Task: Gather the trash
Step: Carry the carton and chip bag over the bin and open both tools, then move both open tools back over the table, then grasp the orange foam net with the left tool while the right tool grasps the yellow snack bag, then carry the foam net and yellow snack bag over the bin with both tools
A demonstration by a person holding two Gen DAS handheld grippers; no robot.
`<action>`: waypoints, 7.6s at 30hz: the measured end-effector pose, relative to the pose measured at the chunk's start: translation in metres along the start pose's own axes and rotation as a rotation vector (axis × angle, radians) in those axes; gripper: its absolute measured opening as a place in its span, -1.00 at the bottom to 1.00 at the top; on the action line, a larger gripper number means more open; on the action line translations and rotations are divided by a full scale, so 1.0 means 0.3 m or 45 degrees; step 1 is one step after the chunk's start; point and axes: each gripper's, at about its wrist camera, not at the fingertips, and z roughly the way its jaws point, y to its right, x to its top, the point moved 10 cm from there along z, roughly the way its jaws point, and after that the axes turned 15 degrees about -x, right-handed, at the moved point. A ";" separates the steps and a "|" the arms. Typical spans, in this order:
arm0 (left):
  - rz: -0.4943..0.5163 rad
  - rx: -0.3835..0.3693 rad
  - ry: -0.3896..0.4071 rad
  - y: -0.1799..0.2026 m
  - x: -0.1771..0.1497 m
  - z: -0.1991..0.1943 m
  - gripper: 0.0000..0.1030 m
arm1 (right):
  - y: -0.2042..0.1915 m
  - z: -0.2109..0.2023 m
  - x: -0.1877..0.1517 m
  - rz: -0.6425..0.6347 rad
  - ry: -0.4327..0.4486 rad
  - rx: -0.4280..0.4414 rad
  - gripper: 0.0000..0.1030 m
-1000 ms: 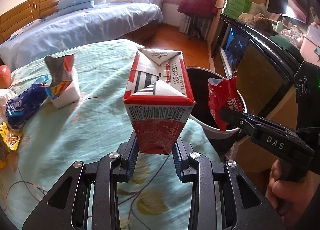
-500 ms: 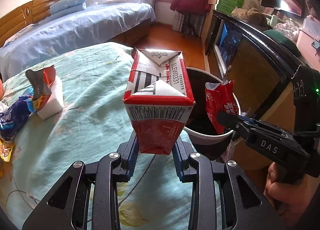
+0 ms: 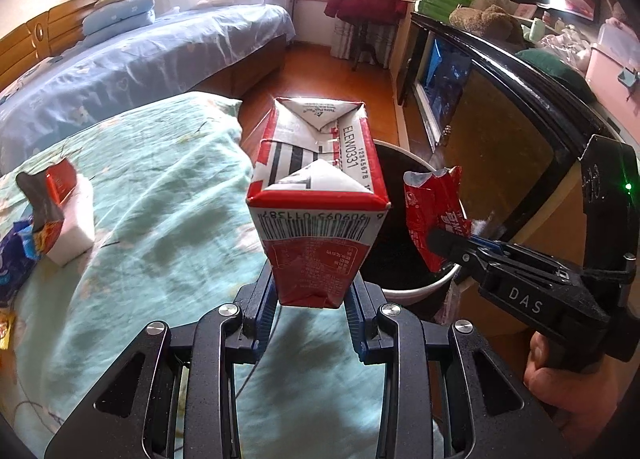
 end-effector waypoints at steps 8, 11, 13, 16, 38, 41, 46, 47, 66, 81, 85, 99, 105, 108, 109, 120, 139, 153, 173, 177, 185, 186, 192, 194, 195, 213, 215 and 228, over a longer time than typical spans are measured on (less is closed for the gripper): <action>0.023 -0.016 -0.032 0.010 0.017 0.037 -0.42 | 0.036 0.017 0.026 0.018 -0.001 -0.026 -0.60; 0.029 -0.026 -0.055 0.014 0.021 0.058 -0.42 | 0.046 0.028 0.037 0.023 -0.004 -0.036 -0.60; 0.029 -0.027 -0.064 0.014 0.026 0.072 -0.42 | 0.052 0.035 0.045 0.026 -0.005 -0.041 -0.60; 0.027 -0.029 -0.076 0.015 0.036 0.091 -0.42 | 0.061 0.044 0.055 0.031 -0.006 -0.046 -0.60; 0.001 -0.044 -0.146 0.026 0.102 0.227 -0.42 | 0.118 0.131 0.103 0.047 -0.060 -0.061 -0.53; -0.004 -0.051 -0.150 0.029 0.100 0.228 -0.41 | 0.112 0.138 0.111 0.040 -0.064 -0.058 -0.43; -0.029 -0.047 -0.128 0.005 0.089 0.192 -0.13 | 0.112 0.139 0.115 0.056 -0.066 -0.055 -0.09; -0.034 -0.046 -0.118 -0.001 0.086 0.180 -0.07 | 0.112 0.139 0.116 0.060 -0.066 -0.052 -0.09; -0.194 0.038 0.048 -0.161 -0.120 -0.131 0.05 | -0.006 0.049 0.083 0.051 0.003 0.000 0.50; -0.408 0.204 0.180 -0.414 -0.308 -0.402 0.05 | -0.392 -0.052 -0.040 -0.146 -0.009 0.197 0.50; -0.468 0.255 0.202 -0.480 -0.368 -0.468 0.05 | -0.500 -0.071 -0.084 -0.217 -0.015 0.243 0.50; -0.595 0.418 0.278 -0.670 -0.515 -0.684 0.05 | -0.799 -0.104 -0.220 -0.403 -0.058 0.361 0.49; -0.658 0.457 0.316 -0.758 -0.557 -0.766 0.05 | -0.898 -0.116 -0.257 -0.466 -0.065 0.406 0.49; -0.657 0.438 0.339 -0.788 -0.554 -0.789 0.05 | -0.954 -0.121 -0.276 -0.505 -0.065 0.430 0.48; -0.646 0.431 0.335 -0.797 -0.550 -0.791 0.05 | -0.969 -0.122 -0.282 -0.516 -0.065 0.435 0.48; -0.559 0.392 0.281 -0.887 -0.511 -0.787 0.05 | -1.121 -0.106 -0.302 -0.595 -0.071 0.472 0.07; -0.515 0.231 0.235 -0.876 -0.490 -0.702 -0.88 | -1.257 -0.027 -0.321 -0.657 -0.108 0.481 -0.89; -0.494 0.317 0.280 -0.907 -0.450 -0.735 0.19 | -1.156 -0.077 -0.303 -0.606 -0.091 0.494 -1.00; -0.405 0.200 0.283 -0.682 -0.382 -0.623 -0.80 | -0.897 -0.082 -0.251 -0.458 -0.074 0.416 -1.00; -0.361 0.164 0.274 -0.611 -0.346 -0.590 -0.80 | -0.824 -0.088 -0.226 -0.413 -0.056 0.391 -1.00; -0.274 0.089 0.250 -0.465 -0.281 -0.517 -0.80 | -0.693 -0.102 -0.186 -0.346 -0.030 0.345 -1.00; -0.265 0.084 0.246 -0.452 -0.274 -0.507 -0.80 | -0.675 -0.103 -0.180 -0.340 -0.026 0.338 -1.00; -0.216 0.036 0.220 -0.375 -0.227 -0.445 -0.81 | -0.570 -0.105 -0.150 -0.284 -0.011 0.301 -1.00; -0.192 0.016 0.212 -0.344 -0.213 -0.428 -0.81 | -0.531 -0.105 -0.141 -0.261 -0.007 0.286 -1.00; -0.180 0.011 0.209 -0.329 -0.208 -0.421 -0.81 | -0.510 -0.105 -0.135 -0.249 -0.005 0.279 -1.00; -0.062 -0.095 0.127 -0.128 -0.113 -0.246 -0.81 | -0.231 -0.091 -0.063 -0.090 0.030 0.171 -1.00; -0.056 -0.102 0.121 -0.116 -0.106 -0.234 -0.81 | -0.211 -0.086 -0.060 -0.077 0.029 0.162 -1.00; 0.016 -0.144 0.081 -0.014 -0.048 -0.145 -0.81 | -0.071 -0.058 -0.022 0.009 0.039 0.089 -1.00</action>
